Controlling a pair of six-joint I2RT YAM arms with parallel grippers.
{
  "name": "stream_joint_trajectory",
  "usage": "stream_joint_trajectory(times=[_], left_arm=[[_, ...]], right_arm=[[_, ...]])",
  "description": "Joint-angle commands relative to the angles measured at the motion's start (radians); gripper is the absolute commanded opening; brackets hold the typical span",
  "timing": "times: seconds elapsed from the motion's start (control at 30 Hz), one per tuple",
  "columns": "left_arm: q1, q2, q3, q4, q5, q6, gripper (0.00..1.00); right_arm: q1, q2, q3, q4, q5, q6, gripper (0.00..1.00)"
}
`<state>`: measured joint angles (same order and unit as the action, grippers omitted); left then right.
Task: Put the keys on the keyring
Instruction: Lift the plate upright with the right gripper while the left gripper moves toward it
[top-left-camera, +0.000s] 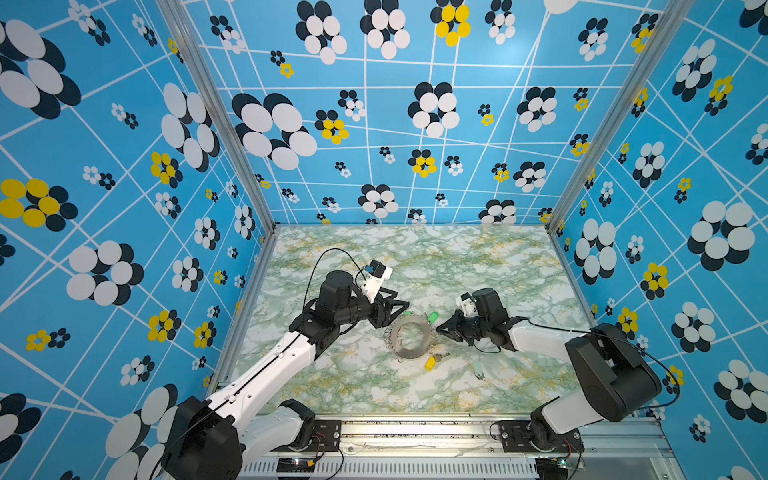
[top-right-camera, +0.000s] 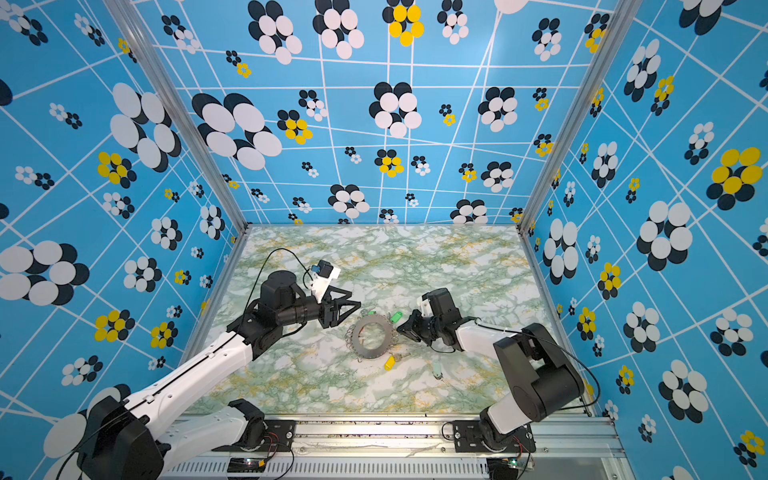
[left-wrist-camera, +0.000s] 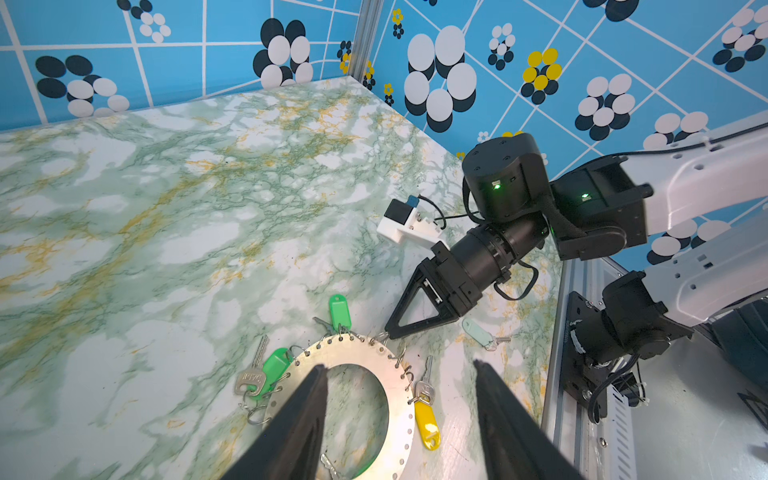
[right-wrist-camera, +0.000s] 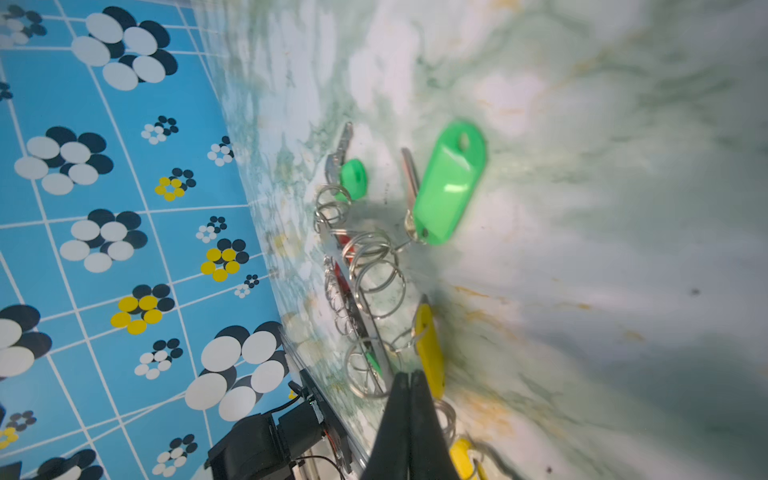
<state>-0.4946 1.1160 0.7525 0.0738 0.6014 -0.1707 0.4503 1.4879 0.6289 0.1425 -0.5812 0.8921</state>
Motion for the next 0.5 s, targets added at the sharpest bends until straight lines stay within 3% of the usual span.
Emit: stream_joint_trajectory(times=[0.0, 0.13, 0.3, 0.47], left_arm=[[0.009, -0.007, 0.019, -0.003, 0.014, 0.014, 0.59], [0.01, 0.004, 0.047, -0.014, 0.037, 0.013, 0.58], [0.004, 0.005, 0.084, -0.05, 0.054, 0.026, 0.59], [-0.005, 0.018, 0.114, -0.08, 0.085, 0.052, 0.58]], right_arm=[[0.01, -0.1, 0.111, -0.138, 0.0, -0.221, 0.0], [0.031, -0.153, 0.243, -0.344, -0.003, -0.465, 0.0], [0.068, -0.182, 0.385, -0.581, 0.083, -0.714, 0.0], [0.068, -0.239, 0.396, -0.579, 0.076, -0.783, 0.0]])
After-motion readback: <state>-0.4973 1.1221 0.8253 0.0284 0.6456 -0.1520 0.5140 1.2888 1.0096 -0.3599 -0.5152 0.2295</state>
